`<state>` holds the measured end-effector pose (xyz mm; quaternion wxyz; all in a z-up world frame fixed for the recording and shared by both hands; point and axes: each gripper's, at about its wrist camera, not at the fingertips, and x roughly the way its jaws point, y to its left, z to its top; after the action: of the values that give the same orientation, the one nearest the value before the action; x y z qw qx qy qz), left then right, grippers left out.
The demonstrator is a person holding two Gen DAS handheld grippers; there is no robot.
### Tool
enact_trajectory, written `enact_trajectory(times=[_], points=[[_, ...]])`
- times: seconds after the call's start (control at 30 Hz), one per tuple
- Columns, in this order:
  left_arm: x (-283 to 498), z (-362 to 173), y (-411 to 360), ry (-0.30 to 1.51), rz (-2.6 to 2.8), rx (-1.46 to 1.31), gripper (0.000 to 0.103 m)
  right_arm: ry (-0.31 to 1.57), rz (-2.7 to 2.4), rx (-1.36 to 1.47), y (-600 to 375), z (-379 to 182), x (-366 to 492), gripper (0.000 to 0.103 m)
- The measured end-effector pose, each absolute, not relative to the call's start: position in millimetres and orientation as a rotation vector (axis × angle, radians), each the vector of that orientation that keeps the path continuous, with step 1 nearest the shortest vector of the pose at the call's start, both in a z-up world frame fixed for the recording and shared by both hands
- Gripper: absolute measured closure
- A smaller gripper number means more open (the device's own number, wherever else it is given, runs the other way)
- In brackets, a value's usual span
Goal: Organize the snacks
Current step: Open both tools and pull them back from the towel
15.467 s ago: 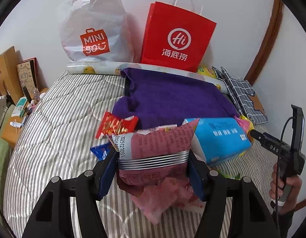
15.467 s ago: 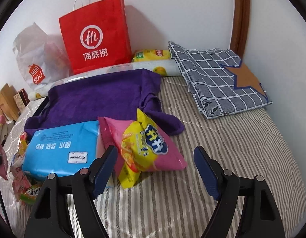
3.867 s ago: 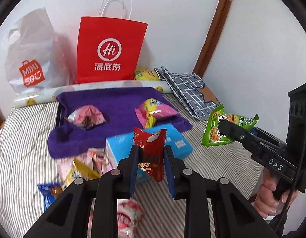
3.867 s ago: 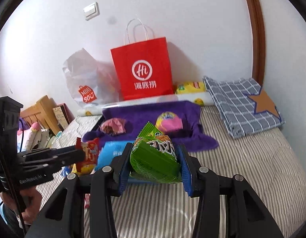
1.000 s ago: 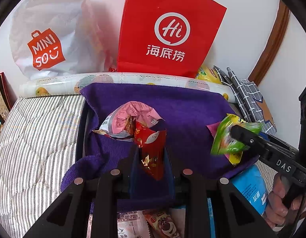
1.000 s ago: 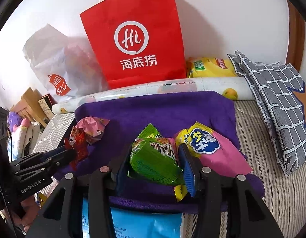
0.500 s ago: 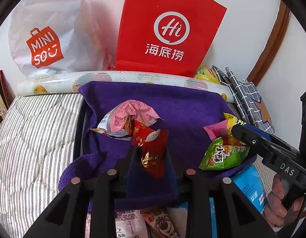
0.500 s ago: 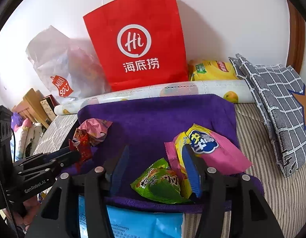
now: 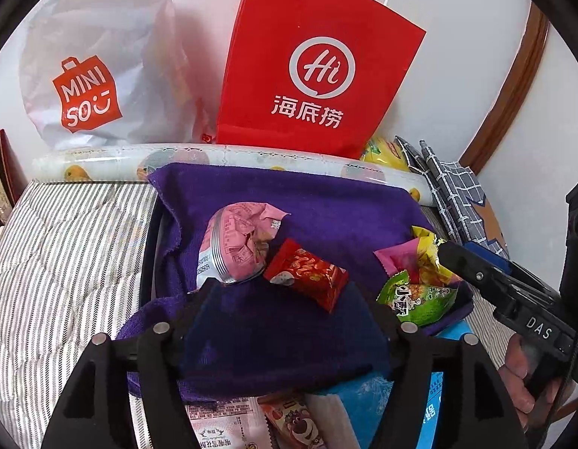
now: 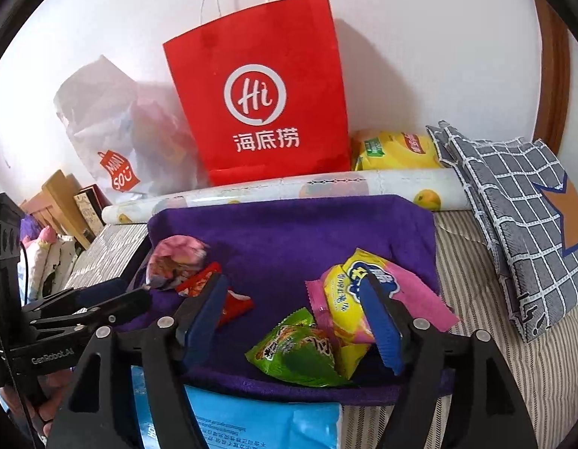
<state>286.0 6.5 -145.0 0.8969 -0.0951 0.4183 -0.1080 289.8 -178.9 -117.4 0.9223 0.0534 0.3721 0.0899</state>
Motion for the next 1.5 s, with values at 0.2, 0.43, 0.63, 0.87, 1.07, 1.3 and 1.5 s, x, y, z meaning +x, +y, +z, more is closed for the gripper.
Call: enact_trajectory(times=[0.2,0.43,0.63,0.87,1.07,1.3,1.5], points=[[285.4,-142.4,5.9,0.865,-0.187,-0.186,0.028,0.760,0.129,0.103,-183.1,-112.9,289.8,0.017],[284.8,-140.5,13.0,0.868,-0.186,-0.243,0.019,0.738,0.037,0.063,-186.5,-108.5,287.8,0.014],[282.7,-138.7,23.3,0.835,-0.187,-0.301,0.020,0.684,0.080,0.081,-192.6,-103.6,285.0,0.014],[281.0,-130.6,33.6,0.803,-0.152,-0.303,0.021,0.619,0.107,0.125,-199.0,-96.7,276.4,0.014],[282.1,-128.9,31.6,0.841,-0.172,-0.269,0.021,0.646,0.116,0.020,-182.5,-96.0,272.2,0.014],[278.2,-123.2,39.0,0.846,-0.168,-0.284,0.021,0.635,0.162,0.085,-175.4,-90.1,250.9,0.014],[274.2,-114.9,44.7,0.844,-0.167,-0.294,0.021,0.612,0.085,0.082,-167.0,-74.4,215.7,0.019]])
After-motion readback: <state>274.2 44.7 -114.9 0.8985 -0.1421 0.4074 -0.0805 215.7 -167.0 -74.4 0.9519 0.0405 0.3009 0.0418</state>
